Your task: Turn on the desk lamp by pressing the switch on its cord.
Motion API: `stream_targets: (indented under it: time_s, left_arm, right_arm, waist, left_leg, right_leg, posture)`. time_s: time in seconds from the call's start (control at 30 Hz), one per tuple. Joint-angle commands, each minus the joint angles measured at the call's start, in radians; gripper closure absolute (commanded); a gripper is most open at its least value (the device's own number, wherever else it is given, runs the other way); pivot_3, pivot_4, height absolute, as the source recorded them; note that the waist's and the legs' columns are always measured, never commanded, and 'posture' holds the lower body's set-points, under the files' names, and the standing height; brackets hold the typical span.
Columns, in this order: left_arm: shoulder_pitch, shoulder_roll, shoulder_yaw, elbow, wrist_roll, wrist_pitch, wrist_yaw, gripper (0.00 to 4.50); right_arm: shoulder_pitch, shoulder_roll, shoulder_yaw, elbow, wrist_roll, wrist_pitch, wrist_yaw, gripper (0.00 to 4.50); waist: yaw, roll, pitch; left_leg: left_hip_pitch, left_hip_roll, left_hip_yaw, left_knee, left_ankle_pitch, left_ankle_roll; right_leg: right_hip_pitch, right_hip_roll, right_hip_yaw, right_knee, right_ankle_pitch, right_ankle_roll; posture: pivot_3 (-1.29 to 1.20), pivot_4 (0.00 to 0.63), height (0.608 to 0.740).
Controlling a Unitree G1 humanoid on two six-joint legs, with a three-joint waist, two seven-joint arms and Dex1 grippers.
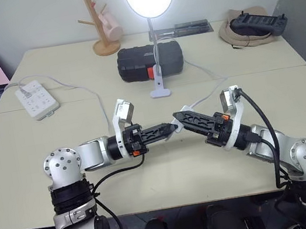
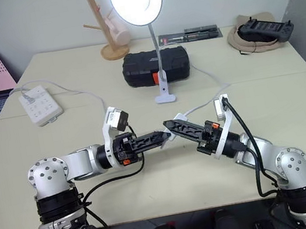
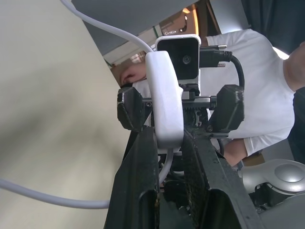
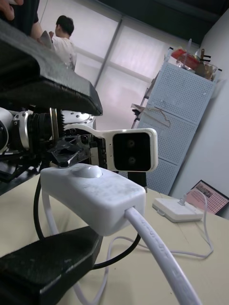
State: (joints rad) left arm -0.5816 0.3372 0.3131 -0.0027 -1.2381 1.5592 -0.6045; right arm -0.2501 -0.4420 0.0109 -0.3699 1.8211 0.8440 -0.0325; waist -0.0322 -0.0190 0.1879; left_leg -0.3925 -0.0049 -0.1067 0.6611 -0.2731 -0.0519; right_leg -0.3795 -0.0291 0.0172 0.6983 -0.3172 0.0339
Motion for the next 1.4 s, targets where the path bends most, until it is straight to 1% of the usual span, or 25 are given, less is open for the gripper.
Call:
stream_targets:
  time_s: [0.03, 0.07, 0.17, 0.23, 0.27, 0.33, 0.37, 0.43, 0.47, 0.57, 0.63, 0.73, 0.8, 0.87, 0.9, 0.93, 0.97, 1.0, 1.03, 1.17, 1.2, 1.27, 1.3, 1.33, 1.4]
  left_arm:
    - [-0.064, 0.069, -0.026, 0.032, 0.033, -0.059, -0.068, 4.15]
    - [-0.086, 0.106, -0.057, 0.049, 0.073, -0.098, -0.111, 4.15]
    - [-0.128, 0.231, -0.223, 0.063, 0.244, -0.283, -0.302, 4.15]
    - [-0.162, 0.271, -0.297, 0.104, 0.323, -0.376, -0.394, 4.15]
    - [-0.173, 0.295, -0.349, 0.116, 0.389, -0.456, -0.445, 4.15]
    - [-0.197, 0.318, -0.429, 0.151, 0.503, -0.588, -0.515, 4.15]
    - [-0.212, 0.324, -0.479, 0.179, 0.581, -0.685, -0.545, 4.15]
    - [-0.241, 0.321, -0.545, 0.240, 0.694, -0.834, -0.590, 4.15]
    - [-0.250, 0.317, -0.561, 0.263, 0.729, -0.880, -0.607, 4.15]
    - [-0.275, 0.288, -0.649, 0.371, 0.915, -1.143, -0.605, 4.15]
    - [-0.284, 0.270, -0.682, 0.431, 0.998, -1.268, -0.602, 4.15]
    - [-0.286, 0.240, -0.715, 0.519, 1.079, -1.403, -0.630, 4.15]
    - [-0.287, 0.227, -0.730, 0.581, 1.136, -1.501, -0.628, 4.15]
    - [-0.293, 0.208, -0.721, 0.632, 1.156, -1.544, -0.633, 4.15]
    - [-0.298, 0.198, -0.712, 0.655, 1.159, -1.553, -0.636, 3.80]
    - [-0.303, 0.190, -0.705, 0.676, 1.163, -1.565, -0.639, 3.80]
    - [-0.309, 0.184, -0.699, 0.694, 1.165, -1.574, -0.642, 3.40]
    - [-0.313, 0.179, -0.693, 0.708, 1.163, -1.579, -0.653, 3.34]
    - [-0.316, 0.176, -0.688, 0.718, 1.162, -1.581, -0.661, 3.18]
    - [-0.325, 0.171, -0.664, 0.750, 1.170, -1.592, -0.680, 2.41]
    - [-0.325, 0.173, -0.657, 0.750, 1.169, -1.590, -0.688, 2.26]
    - [-0.325, 0.184, -0.644, 0.746, 1.167, -1.587, -0.703, 1.68]
    - [-0.324, 0.191, -0.641, 0.744, 1.170, -1.587, -0.708, 1.51]
    - [-0.323, 0.204, -0.631, 0.737, 1.168, -1.581, -0.721, 1.25]
    - [-0.325, 0.240, -0.603, 0.712, 1.150, -1.546, -0.754, 0.87]
  right_arm:
    - [0.042, -0.070, -0.054, -0.034, 0.022, 0.027, 0.035, 0.06]
    - [0.063, -0.104, -0.074, -0.034, 0.025, 0.038, 0.046, 0.06]
    - [0.087, -0.184, -0.119, -0.041, 0.020, 0.058, 0.069, 0.06]
    - [0.086, -0.225, -0.125, -0.049, -0.024, 0.065, 0.072, 0.06]
    - [0.084, -0.250, -0.126, -0.054, -0.048, 0.078, 0.081, 0.06]
    - [0.076, -0.307, -0.125, -0.085, -0.139, 0.103, 0.132, 0.06]
    - [0.066, -0.337, -0.123, -0.106, -0.191, 0.110, 0.156, 0.06]
    - [0.039, -0.385, -0.114, -0.144, -0.290, 0.110, 0.197, 0.06]
    - [0.031, -0.398, -0.109, -0.156, -0.326, 0.107, 0.213, 0.06]
    - [0.004, -0.443, -0.077, -0.214, -0.477, 0.090, 0.273, 0.06]
    - [0.000, -0.450, -0.062, -0.240, -0.539, 0.082, 0.297, 0.06]
    - [0.006, -0.441, -0.029, -0.281, -0.613, 0.074, 0.328, 0.06]
    - [0.015, -0.418, -0.023, -0.281, -0.627, 0.074, 0.333, 0.06]
    - [0.028, -0.397, -0.013, -0.273, -0.663, 0.069, 0.336, 0.06]
    - [0.033, -0.388, -0.011, -0.272, -0.680, 0.067, 0.337, 0.02]
    - [0.036, -0.380, -0.010, -0.270, -0.694, 0.067, 0.340, 0.02]
    - [0.038, -0.374, -0.011, -0.270, -0.702, 0.068, 0.342, 0.00]
    - [0.041, -0.369, -0.013, -0.271, -0.710, 0.069, 0.347, 0.00]
    - [0.043, -0.366, -0.014, -0.272, -0.717, 0.070, 0.351, 0.00]
    - [0.059, -0.364, -0.025, -0.273, -0.742, 0.074, 0.369, 0.00]
    - [0.062, -0.364, -0.027, -0.271, -0.749, 0.075, 0.374, 0.00]
    - [0.066, -0.362, -0.029, -0.266, -0.763, 0.077, 0.382, 0.00]
    - [0.068, -0.361, -0.030, -0.264, -0.770, 0.076, 0.384, 0.00]
    - [0.070, -0.360, -0.031, -0.263, -0.774, 0.076, 0.386, 0.00]
    - [0.075, -0.360, -0.038, -0.264, -0.780, 0.076, 0.395, 0.00]
  waist:
    - [0.001, 0.000, 0.000]
    - [0.001, 0.000, 0.000]
    - [0.002, 0.000, 0.001]
    - [0.003, 0.000, 0.001]
    - [0.003, 0.000, 0.001]
    - [0.003, 0.001, 0.001]
    - [0.004, 0.002, 0.001]
    - [0.003, 0.001, 0.001]
    - [0.004, 0.001, 0.001]
    - [0.004, 0.001, 0.002]
    - [0.005, 0.001, 0.002]
    - [0.006, 0.001, 0.002]
    - [0.006, 0.000, 0.002]
    - [0.005, 0.000, 0.002]
    - [0.006, 0.000, 0.002]
    - [0.006, 0.000, 0.002]
    - [0.005, 0.000, 0.002]
    - [0.005, 0.000, 0.002]
    - [0.005, 0.000, 0.002]
    - [0.004, 0.000, 0.002]
    - [0.004, 0.000, 0.002]
    - [0.004, 0.000, 0.002]
    - [0.004, 0.000, 0.002]
    - [0.004, 0.000, 0.002]
    - [0.003, 0.000, 0.002]
  left_leg:
    - [-0.001, -0.001, 0.000, 0.000, 0.000, 0.000]
    - [-0.001, -0.001, 0.000, 0.000, 0.000, 0.000]
    - [-0.001, -0.002, 0.002, 0.000, 0.000, 0.000]
    - [-0.001, -0.003, 0.005, -0.001, 0.000, 0.000]
    - [-0.001, -0.002, 0.005, -0.001, 0.000, 0.000]
    - [-0.001, -0.002, 0.005, -0.001, 0.000, 0.000]
    - [-0.002, -0.003, 0.005, -0.001, 0.000, 0.000]
    - [-0.003, -0.002, 0.006, -0.001, 0.000, 0.000]
    - [-0.004, -0.001, 0.005, -0.001, 0.000, 0.000]
    - [-0.007, -0.001, 0.005, -0.001, 0.000, 0.000]
    - [-0.007, -0.001, 0.005, -0.001, 0.000, 0.000]
    - [-0.008, -0.001, 0.005, -0.001, 0.000, 0.000]
    - [-0.009, -0.001, 0.005, -0.001, 0.000, 0.000]
    - [-0.009, -0.001, 0.004, 0.000, 0.000, 0.000]
    - [-0.009, -0.001, 0.004, 0.000, 0.000, 0.000]
    - [-0.008, -0.001, 0.003, 0.000, 0.000, 0.000]
    - [-0.009, -0.001, 0.003, 0.000, 0.000, 0.000]
    - [-0.008, -0.001, 0.003, 0.000, 0.000, 0.000]
    - [-0.008, -0.001, 0.003, 0.000, 0.000, 0.000]
    - [-0.008, -0.002, 0.003, 0.000, 0.000, 0.000]
    - [-0.008, -0.002, 0.003, 0.000, 0.000, 0.000]
    - [-0.008, -0.002, 0.003, 0.000, 0.000, 0.000]
    - [-0.008, -0.002, 0.003, 0.000, 0.000, 0.000]
    - [-0.008, -0.002, 0.003, 0.000, 0.000, 0.000]
    - [-0.008, -0.002, 0.003, 0.000, 0.000, 0.000]
  right_leg:
    - [0.000, 0.000, 0.000, 0.000, 0.000, 0.000]
    - [0.000, 0.000, 0.000, -0.001, 0.000, 0.000]
    - [0.000, 0.001, -0.001, -0.001, 0.000, 0.000]
    - [-0.001, 0.001, 0.000, -0.002, 0.000, 0.000]
    - [-0.001, 0.001, 0.000, -0.002, 0.000, 0.000]
    - [-0.001, 0.002, 0.000, -0.002, 0.000, 0.000]
    - [-0.001, 0.002, -0.001, -0.003, 0.000, 0.000]
    - [-0.003, 0.003, 0.000, -0.003, 0.000, 0.000]
    - [-0.004, 0.003, 0.000, -0.003, 0.000, 0.000]
    - [-0.007, 0.004, 0.000, -0.003, 0.000, 0.000]
    - [-0.007, 0.004, 0.000, -0.003, 0.000, 0.000]
    - [-0.007, 0.003, 0.000, -0.003, 0.000, 0.000]
    - [-0.008, 0.003, 0.000, -0.003, 0.000, 0.000]
    - [-0.008, 0.003, -0.001, -0.003, 0.000, 0.000]
    - [-0.008, 0.003, -0.001, -0.003, 0.000, 0.000]
    - [-0.007, 0.003, -0.001, -0.003, 0.000, 0.000]
    - [-0.007, 0.003, -0.001, -0.003, 0.000, 0.000]
    - [-0.007, 0.003, -0.001, -0.002, 0.000, 0.000]
    - [-0.007, 0.003, -0.001, -0.002, 0.000, 0.000]
    - [-0.007, 0.004, -0.002, -0.002, 0.001, 0.001]
    - [-0.007, 0.004, -0.002, -0.002, 0.001, 0.001]
    - [-0.007, 0.004, -0.002, -0.002, 0.001, 0.001]
    - [-0.007, 0.004, -0.002, -0.002, 0.001, 0.001]
    - [-0.007, 0.004, -0.002, -0.002, 0.001, 0.001]
    - [-0.007, 0.004, -0.002, -0.001, 0.001, 0.000]
  posture:
    - [0.00, 0.150, 0.740]
    - [0.00, 0.150, 0.740]
    - [0.00, 0.150, 0.740]
    - [0.00, 0.150, 0.740]
    - [0.00, 0.150, 0.740]
    - [0.00, 0.150, 0.740]
    - [0.00, 0.150, 0.740]
    - [0.00, 0.150, 0.740]
    - [0.00, 0.150, 0.740]
    - [0.00, 0.150, 0.740]
    - [0.00, 0.150, 0.740]
    - [0.00, 0.150, 0.740]
    - [0.00, 0.150, 0.740]
    - [0.00, 0.150, 0.740]
    - [0.00, 0.150, 0.740]
    - [0.00, 0.150, 0.740]
    - [0.00, 0.150, 0.740]
    - [0.00, 0.150, 0.740]
    - [0.00, 0.150, 0.740]
    - [0.00, 0.150, 0.740]
    - [0.00, 0.150, 0.740]
    - [0.00, 0.150, 0.740]
    - [0.00, 0.150, 0.740]
    - [0.00, 0.150, 0.740]
    - [0.00, 0.150, 0.740]
